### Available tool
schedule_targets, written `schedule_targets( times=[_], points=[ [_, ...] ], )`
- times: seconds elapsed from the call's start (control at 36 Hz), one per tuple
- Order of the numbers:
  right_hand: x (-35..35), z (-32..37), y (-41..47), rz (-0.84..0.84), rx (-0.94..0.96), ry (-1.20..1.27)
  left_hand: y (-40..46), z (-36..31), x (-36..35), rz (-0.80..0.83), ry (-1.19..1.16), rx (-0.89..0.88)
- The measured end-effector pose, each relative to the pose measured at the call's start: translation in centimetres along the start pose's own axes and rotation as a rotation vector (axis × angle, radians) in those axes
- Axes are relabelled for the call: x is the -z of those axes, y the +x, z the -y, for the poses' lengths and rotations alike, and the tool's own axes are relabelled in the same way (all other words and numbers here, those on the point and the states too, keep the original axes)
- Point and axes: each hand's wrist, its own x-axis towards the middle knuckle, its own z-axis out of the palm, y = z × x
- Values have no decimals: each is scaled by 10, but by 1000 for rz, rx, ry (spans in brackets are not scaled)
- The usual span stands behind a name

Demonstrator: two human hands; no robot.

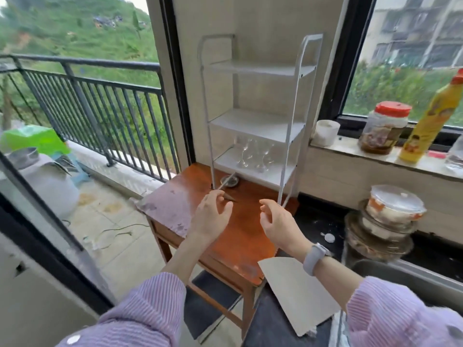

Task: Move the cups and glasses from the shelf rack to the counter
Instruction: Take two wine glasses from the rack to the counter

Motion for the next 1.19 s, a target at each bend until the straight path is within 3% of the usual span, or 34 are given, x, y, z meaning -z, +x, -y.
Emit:
schedule_targets(
  times=[0.25, 0.39, 0.53, 0.94, 1.19],
  points=[
    [-47, -16, 110, -197, -198, 153, 135, 51, -46, 113, -199, -70],
    [-61, -25, 163, -318, -238, 92, 193, 65, -73, 218, -235, -69],
    [-71, -36, 201, -416, -289, 217, 233, 71, -98, 206, -241, -53],
    [-62, -61, 262, -488, -315, 469, 274, 61, -138, 174, -508, -48],
    [-61, -46, 247, -554, -320, 575, 256, 56, -115, 168, -590, -33]
  ],
)
